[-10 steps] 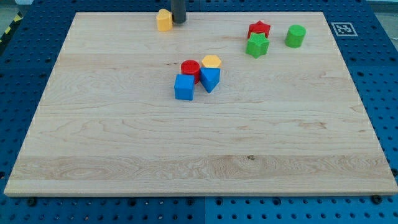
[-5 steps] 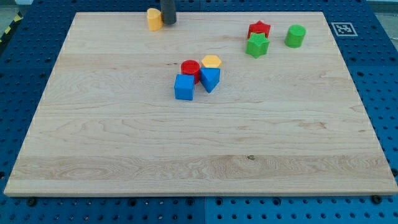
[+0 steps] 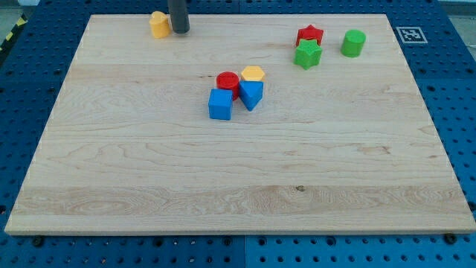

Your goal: Slide yellow heart to the top left

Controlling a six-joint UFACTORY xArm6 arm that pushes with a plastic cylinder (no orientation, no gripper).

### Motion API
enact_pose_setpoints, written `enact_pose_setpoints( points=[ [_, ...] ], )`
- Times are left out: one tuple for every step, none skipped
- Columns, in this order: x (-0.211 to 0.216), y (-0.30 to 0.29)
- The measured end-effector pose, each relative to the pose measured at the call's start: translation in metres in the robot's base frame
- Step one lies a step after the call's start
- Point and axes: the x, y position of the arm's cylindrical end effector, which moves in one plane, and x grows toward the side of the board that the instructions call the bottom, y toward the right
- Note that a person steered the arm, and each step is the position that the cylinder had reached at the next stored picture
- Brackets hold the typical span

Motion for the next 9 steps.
enact_pose_setpoints(
  points=[
    [0.001, -0.016],
    [0.001, -0.037],
    [0.001, -0.048],
    [0.001, -0.063],
    [0.001, -0.08],
    [-0.001, -0.085],
    [-0.011, -0.085],
    [-0.019, -0.085],
    [-0.02, -0.085]
  ],
)
